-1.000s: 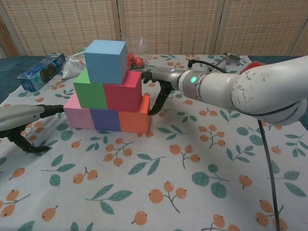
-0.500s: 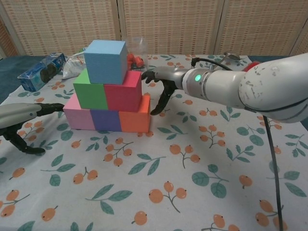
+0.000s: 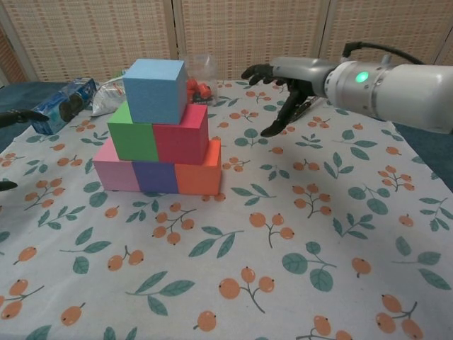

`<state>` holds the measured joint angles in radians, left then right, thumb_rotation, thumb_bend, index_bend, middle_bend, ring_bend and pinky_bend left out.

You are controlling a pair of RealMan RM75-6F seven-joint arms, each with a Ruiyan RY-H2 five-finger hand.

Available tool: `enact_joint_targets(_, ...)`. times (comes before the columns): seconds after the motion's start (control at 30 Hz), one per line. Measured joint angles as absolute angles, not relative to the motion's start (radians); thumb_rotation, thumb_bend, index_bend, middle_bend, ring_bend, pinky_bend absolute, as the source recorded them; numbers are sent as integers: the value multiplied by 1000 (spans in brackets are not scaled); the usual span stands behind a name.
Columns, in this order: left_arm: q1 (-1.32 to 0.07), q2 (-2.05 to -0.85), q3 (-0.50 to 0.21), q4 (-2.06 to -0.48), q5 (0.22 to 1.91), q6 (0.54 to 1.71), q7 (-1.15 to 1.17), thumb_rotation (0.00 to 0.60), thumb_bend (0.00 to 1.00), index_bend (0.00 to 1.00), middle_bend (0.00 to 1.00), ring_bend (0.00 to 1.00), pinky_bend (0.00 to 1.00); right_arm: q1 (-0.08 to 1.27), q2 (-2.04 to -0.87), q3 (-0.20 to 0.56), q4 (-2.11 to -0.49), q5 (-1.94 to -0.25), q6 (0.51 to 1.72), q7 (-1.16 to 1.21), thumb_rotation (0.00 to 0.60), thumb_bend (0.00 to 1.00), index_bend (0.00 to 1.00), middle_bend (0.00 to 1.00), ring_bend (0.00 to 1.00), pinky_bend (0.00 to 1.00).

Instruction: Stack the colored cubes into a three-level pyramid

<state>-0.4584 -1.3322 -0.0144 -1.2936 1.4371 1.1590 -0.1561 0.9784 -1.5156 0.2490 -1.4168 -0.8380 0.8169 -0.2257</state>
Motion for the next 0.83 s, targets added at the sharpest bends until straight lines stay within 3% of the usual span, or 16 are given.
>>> enact_joint_targets(0.3,-294,-1251,-45,-1333,1369,1372,-122,600,353,59,0,0,60,638,-1256,129,-1581,-1147,1148,-18,600,177,0,33,0,0)
enact_joint_targets(0.47,-223,-1232,-40,-1354,1359,1448,-80,600,352,57,0,0,59,470,-1199,41,-1573,-1308,1337,114,600,179,0,24,0,0)
enact_joint_targets(0.83,-110,-1213,16,-1439,1409,1553,10,600,346,37,0,0,51,203,-1168,-91,-1556,-1461,1591,228,600,180,0,14,0,0)
